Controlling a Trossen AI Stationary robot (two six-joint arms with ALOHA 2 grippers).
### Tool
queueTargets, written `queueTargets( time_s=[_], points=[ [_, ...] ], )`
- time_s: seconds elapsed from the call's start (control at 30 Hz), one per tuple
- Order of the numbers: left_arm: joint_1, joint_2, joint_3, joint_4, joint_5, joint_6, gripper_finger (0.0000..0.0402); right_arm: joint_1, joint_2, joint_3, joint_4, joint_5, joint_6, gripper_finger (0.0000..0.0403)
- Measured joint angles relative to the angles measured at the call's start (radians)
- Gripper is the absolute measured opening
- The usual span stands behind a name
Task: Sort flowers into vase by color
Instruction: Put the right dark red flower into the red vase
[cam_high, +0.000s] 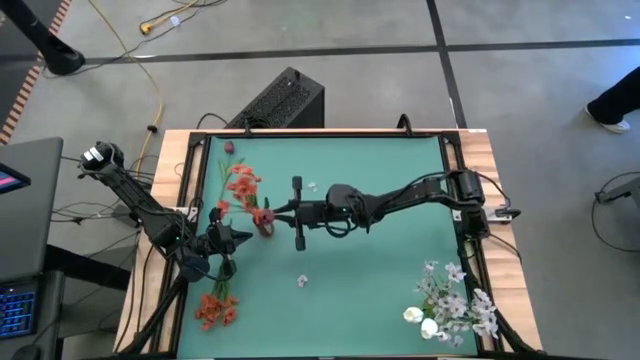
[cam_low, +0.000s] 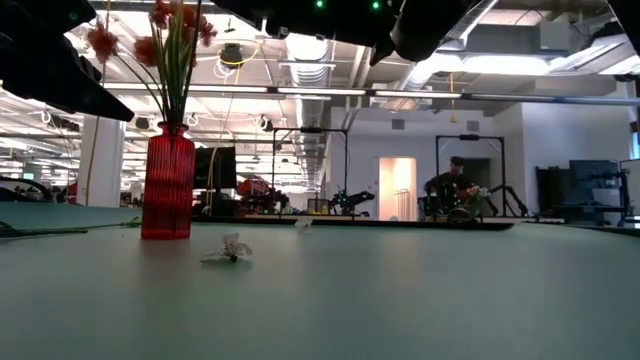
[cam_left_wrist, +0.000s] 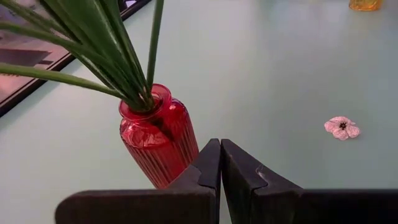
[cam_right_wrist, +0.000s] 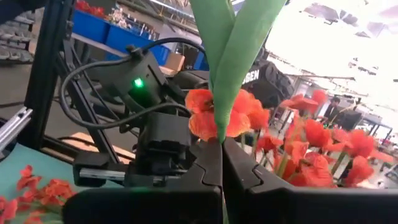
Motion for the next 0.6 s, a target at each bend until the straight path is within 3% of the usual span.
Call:
queueTargets(
  time_s=[0.6],
  points=[
    [0.000,0.000,0.000,0.000,-0.015,0.000,0.0000,-0.043,0.000,0.000,-0.047,0.032,0.213,0.0020]
  ],
)
